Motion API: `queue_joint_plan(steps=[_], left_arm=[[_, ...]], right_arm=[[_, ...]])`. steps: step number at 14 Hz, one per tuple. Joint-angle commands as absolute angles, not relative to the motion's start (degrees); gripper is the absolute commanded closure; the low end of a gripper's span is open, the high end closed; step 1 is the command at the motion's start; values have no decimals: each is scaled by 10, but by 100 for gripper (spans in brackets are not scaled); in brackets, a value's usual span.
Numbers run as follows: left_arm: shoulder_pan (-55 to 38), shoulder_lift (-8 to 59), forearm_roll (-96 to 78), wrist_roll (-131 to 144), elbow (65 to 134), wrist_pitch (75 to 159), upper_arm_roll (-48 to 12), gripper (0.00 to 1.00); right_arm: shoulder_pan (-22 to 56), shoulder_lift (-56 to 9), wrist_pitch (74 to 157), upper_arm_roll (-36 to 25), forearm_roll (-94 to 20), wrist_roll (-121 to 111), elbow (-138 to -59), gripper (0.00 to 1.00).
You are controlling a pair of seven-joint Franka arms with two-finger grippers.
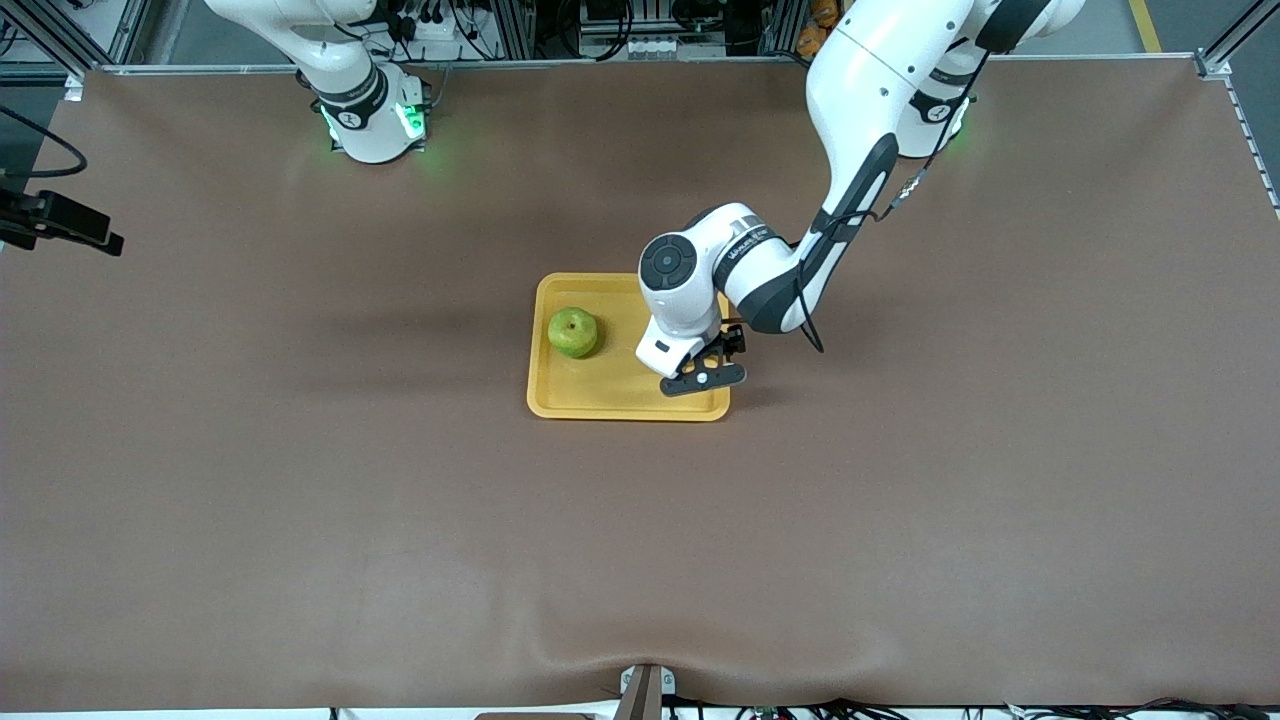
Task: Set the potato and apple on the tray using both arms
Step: 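Lower the potato onto the tray and open the left gripper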
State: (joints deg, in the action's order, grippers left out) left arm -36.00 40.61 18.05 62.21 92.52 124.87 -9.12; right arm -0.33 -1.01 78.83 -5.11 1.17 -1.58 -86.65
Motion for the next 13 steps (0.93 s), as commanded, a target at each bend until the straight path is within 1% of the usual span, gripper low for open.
queue_joint_plan(steps=[1,3,7,10,13], left_arm=[[-368,394,194,636,911,1236,-86,0],[-361,371,194,630,906,1209,-86,0],[-349,338,180,591,846,1091,-89,0],[-303,287,120,507,826,1041,-89,0],[-247,227,82,411,826,987,-89,0]], right_arm=[[4,-8,757,-54,27,-14,-849,0],[3,-8,759,-53,19,-13,-843,0],[-3,-7,761,-58,6,-12,-843,0],[-39,-7,768,-62,-42,-14,-843,0],[-36,-6,768,-58,-37,-14,-843,0]])
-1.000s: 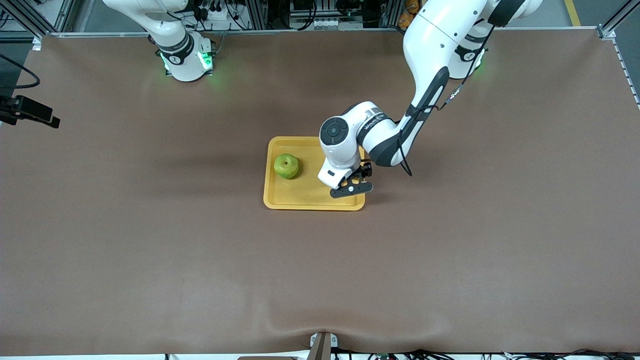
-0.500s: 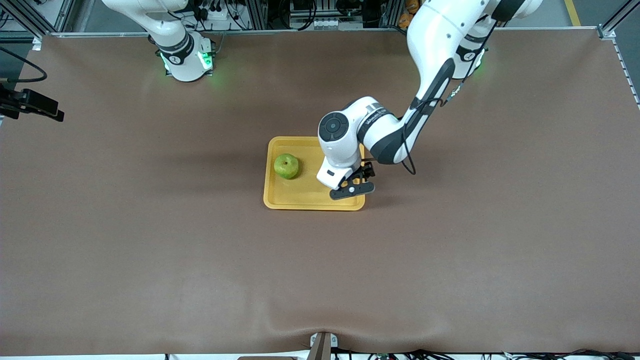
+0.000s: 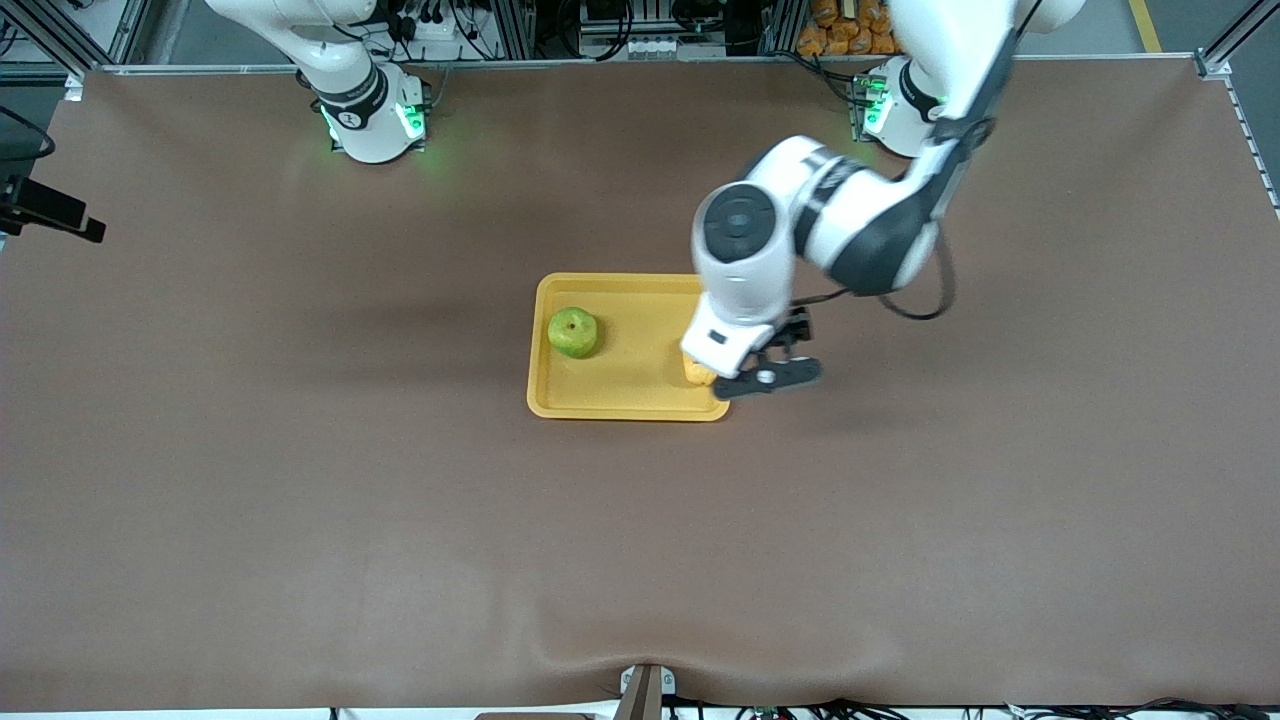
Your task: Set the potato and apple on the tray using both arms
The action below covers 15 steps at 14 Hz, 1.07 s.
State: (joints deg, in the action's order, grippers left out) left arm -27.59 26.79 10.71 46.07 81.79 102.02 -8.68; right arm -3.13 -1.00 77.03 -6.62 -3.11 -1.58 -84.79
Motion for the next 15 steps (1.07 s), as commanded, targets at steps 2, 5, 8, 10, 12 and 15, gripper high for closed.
queue_joint_plan(steps=[2,5,8,10,12,15], left_arm=[[-220,196,79,390,827,963,-89,0],[-185,160,78,364,828,925,-87,0],[-148,118,79,342,829,879,-87,0],[-114,92,79,282,828,862,-87,0],[-82,67,79,244,828,850,-87,0],[-37,51,78,189,829,846,-89,0]], right_arm=[[-37,10,768,-58,-36,-14,-846,0],[-34,21,766,-57,-35,-15,-850,0],[-33,20,766,-56,-33,-17,-851,0],[-31,19,766,-56,-31,-17,-851,0],[-31,18,766,-56,-26,-18,-851,0],[-12,18,766,-56,0,-17,-850,0]])
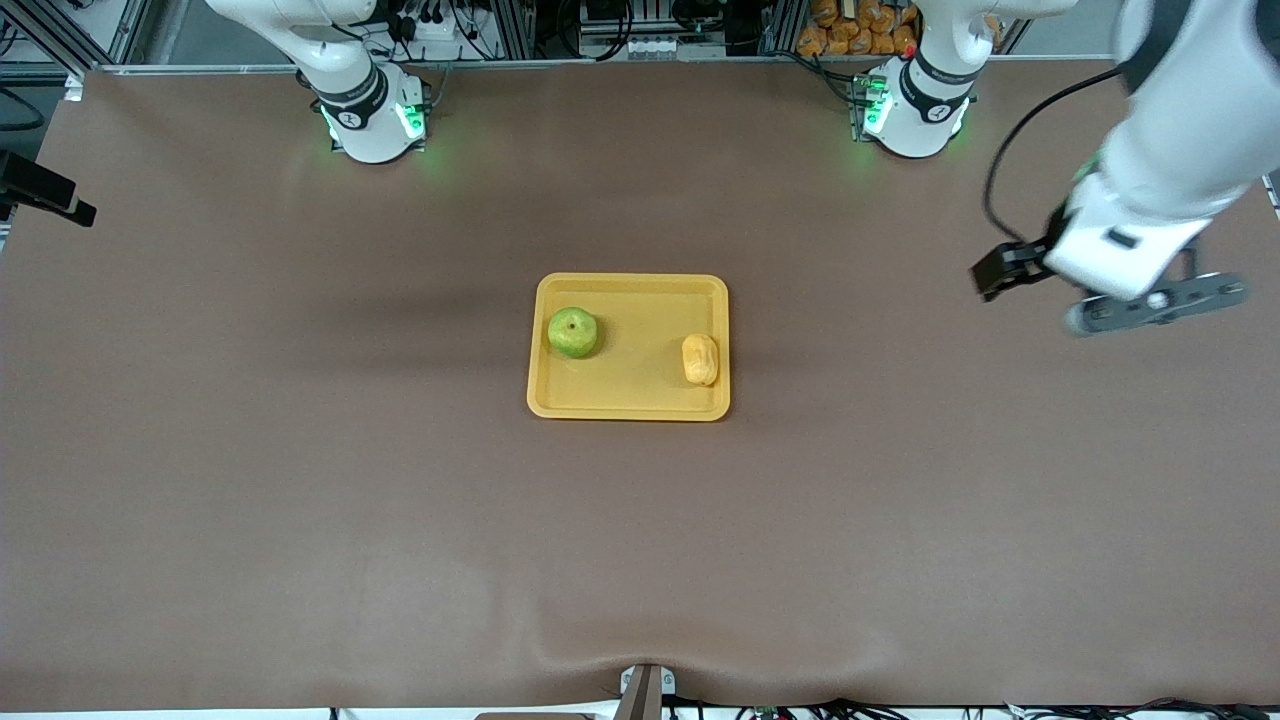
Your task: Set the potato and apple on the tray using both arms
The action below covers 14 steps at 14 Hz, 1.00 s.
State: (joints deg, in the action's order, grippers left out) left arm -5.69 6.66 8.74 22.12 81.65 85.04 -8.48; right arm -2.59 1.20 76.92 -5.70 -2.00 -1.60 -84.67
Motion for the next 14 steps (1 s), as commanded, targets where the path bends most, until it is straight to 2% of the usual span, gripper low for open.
queue_joint_plan(steps=[1,7,14], left_arm=[[-34,41,78,176,831,847,-86,0],[4,19,76,85,834,847,-87,0],[-2,-55,44,47,902,850,-39,0]], right_arm=[[-9,18,767,-56,3,-17,-850,0],[-11,17,768,-58,3,-15,-849,0],[-13,16,767,-60,-3,-14,-848,0]])
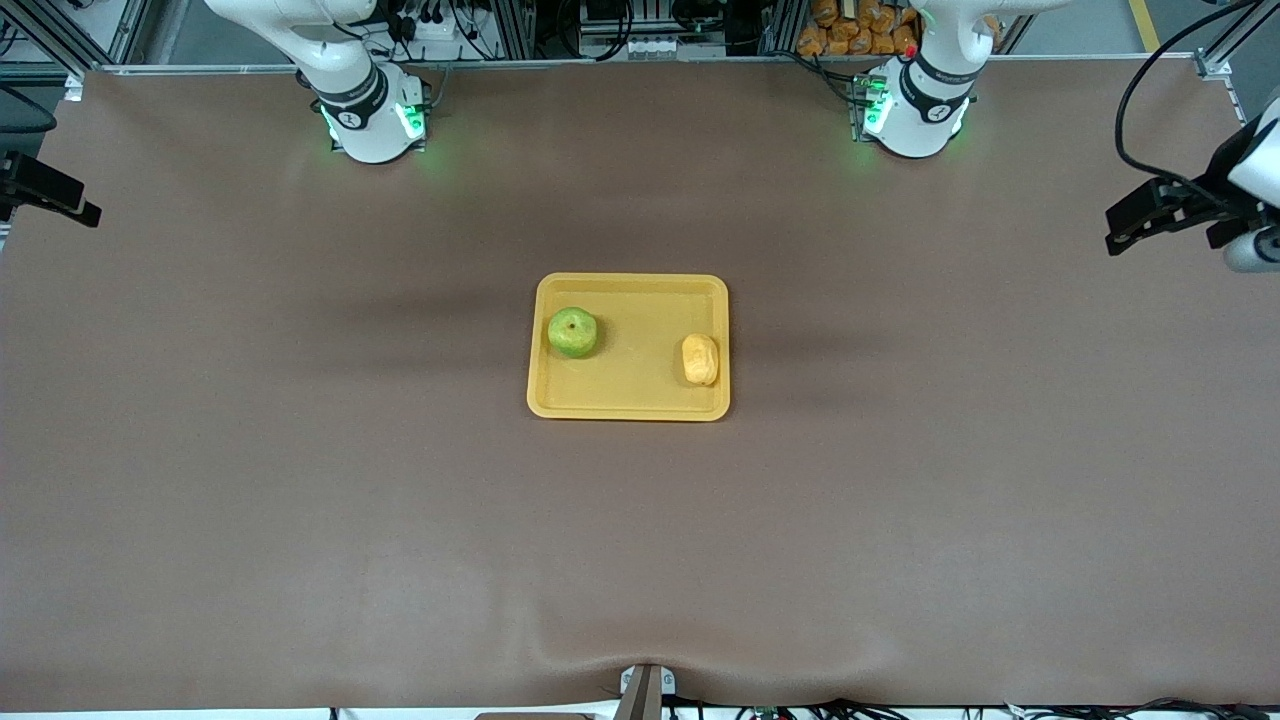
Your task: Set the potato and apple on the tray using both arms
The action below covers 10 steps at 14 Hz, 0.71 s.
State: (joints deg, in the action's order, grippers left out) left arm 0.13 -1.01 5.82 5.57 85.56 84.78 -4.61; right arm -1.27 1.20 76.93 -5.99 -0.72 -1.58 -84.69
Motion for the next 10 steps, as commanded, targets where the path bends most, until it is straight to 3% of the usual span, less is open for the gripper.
queue_joint_plan(steps=[1,5,10], left_arm=[[-8,-68,43,47,915,851,-38,0],[-26,-109,25,47,958,851,-31,0],[-18,-98,11,48,927,846,-30,0]], right_arm=[[-13,16,767,-60,-3,-14,-848,0],[-13,16,767,-60,-4,-15,-847,0],[-14,16,767,-61,-1,-15,-845,0]])
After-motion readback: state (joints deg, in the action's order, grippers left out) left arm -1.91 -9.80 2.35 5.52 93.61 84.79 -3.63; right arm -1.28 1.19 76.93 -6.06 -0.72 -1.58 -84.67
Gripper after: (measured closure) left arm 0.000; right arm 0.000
